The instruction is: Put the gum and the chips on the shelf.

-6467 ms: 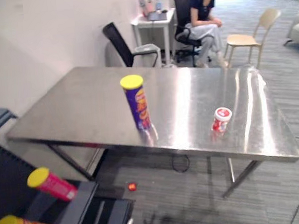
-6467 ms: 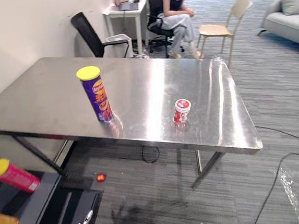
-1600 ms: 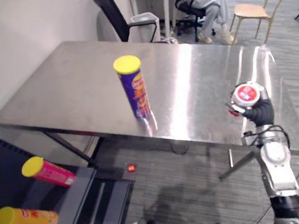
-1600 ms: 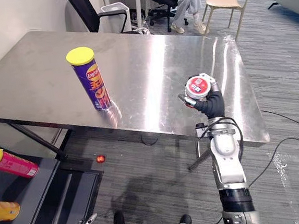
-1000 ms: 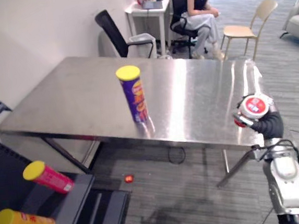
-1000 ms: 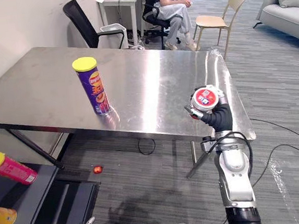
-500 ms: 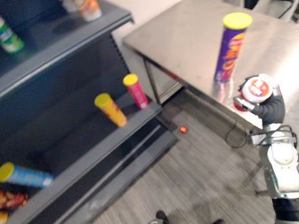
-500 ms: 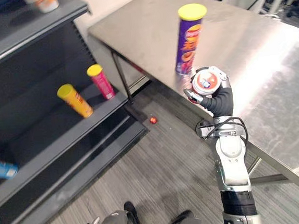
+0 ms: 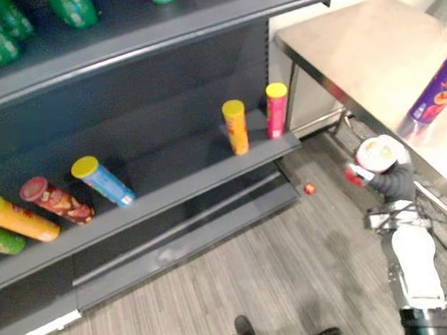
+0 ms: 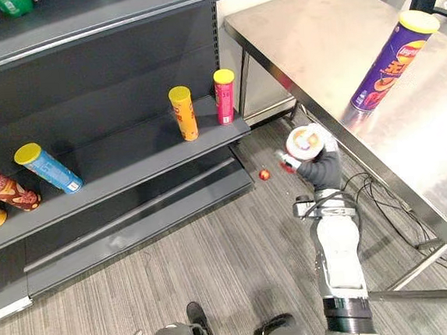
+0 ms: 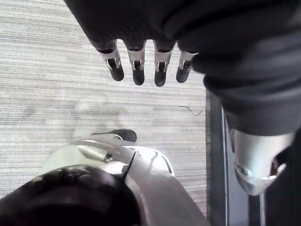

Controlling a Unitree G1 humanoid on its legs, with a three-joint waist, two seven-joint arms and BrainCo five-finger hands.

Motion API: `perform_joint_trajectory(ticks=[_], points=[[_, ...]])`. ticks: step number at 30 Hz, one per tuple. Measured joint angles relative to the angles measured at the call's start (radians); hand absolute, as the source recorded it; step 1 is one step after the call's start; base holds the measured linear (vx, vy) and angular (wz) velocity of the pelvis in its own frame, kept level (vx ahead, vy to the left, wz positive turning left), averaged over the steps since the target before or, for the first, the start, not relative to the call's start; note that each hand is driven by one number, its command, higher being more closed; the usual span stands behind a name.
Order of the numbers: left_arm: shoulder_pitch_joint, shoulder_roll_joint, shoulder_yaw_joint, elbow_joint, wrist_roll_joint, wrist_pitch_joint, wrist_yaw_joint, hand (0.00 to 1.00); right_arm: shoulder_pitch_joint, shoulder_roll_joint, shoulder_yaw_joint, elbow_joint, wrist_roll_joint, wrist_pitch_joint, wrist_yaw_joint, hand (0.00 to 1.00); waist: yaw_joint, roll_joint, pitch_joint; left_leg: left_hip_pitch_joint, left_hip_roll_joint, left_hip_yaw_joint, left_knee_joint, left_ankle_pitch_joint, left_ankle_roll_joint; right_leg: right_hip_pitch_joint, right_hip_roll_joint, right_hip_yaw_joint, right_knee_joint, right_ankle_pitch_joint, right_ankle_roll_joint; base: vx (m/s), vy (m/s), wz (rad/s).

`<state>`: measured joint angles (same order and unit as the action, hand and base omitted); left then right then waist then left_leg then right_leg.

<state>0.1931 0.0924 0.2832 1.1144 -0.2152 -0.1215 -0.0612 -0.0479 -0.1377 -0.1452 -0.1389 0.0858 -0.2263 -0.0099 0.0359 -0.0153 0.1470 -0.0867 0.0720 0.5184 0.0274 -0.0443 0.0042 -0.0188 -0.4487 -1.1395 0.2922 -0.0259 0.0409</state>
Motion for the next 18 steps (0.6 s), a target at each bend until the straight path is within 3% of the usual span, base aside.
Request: perform_joint_trajectory(ticks=[5, 9, 14, 16, 17, 18], points=[[0.004, -0.006, 0.024, -0.003, -0.002, 0.0, -0.004, 0.0, 0.039, -0.001, 0.007, 0.0, -0.008, 0.003, 0.018, 1.0, 0.002, 0.002, 0.002, 0.009, 0.024, 0.048, -0.028, 0.008, -0.009, -0.007, 0.069, 0.055, -0.084, 0.013, 0.011, -0.04, -0.001, -0.08], [-0.003, -0.01, 0.03, -0.013, -0.011, 0.0, -0.018, 0.0, 0.044, -0.005, 0.028, 0.022, -0.008, 0.003, 0.036, 1.0, 0.0, -0.005, 0.005, -0.001, 0.049, 0.045, -0.029, 0.047, -0.015, -0.012, 0.096, 0.047, -0.088, 0.014, 0.001, 0.06, -0.028, 0.01], [-0.016, -0.007, 0.025, -0.063, -0.082, -0.003, -0.025, 0.0, 0.002, -0.018, 0.136, 0.076, -0.008, 0.005, 0.043, 1.0, 0.026, -0.02, 0.018, -0.128, 0.145, 0.005, 0.26, -0.067, -0.007, 0.01, 0.126, 0.045, -0.09, 0.017, 0.003, 0.09, 0.008, 0.19], [-0.023, -0.005, 0.022, -0.067, -0.096, -0.004, -0.025, 0.0, -0.01, -0.02, 0.17, 0.076, -0.008, 0.005, 0.047, 1.0, 0.042, -0.02, 0.018, -0.139, 0.157, -0.018, 0.293, -0.099, -0.006, 0.03, 0.137, 0.045, -0.099, 0.03, 0.013, 0.04, 0.096, 0.36], [-0.02, -0.005, 0.004, -0.074, -0.096, -0.004, -0.024, 0.0, -0.017, -0.019, 0.196, 0.076, -0.008, 0.005, 0.058, 1.0, 0.058, -0.02, 0.021, -0.138, 0.141, -0.05, 0.29, -0.122, -0.007, 0.039, 0.127, 0.094, -0.075, 0.041, 0.014, 0.03, 0.184, 0.62], [-0.015, -0.004, -0.014, -0.079, -0.096, -0.004, -0.024, 0.0, -0.017, -0.02, 0.203, 0.076, -0.008, 0.005, 0.066, 1.0, 0.055, -0.018, 0.023, -0.137, 0.122, -0.084, 0.282, -0.134, -0.004, 0.026, 0.101, 0.188, -0.022, 0.05, 0.0, 0.05, 0.219, 0.74]])
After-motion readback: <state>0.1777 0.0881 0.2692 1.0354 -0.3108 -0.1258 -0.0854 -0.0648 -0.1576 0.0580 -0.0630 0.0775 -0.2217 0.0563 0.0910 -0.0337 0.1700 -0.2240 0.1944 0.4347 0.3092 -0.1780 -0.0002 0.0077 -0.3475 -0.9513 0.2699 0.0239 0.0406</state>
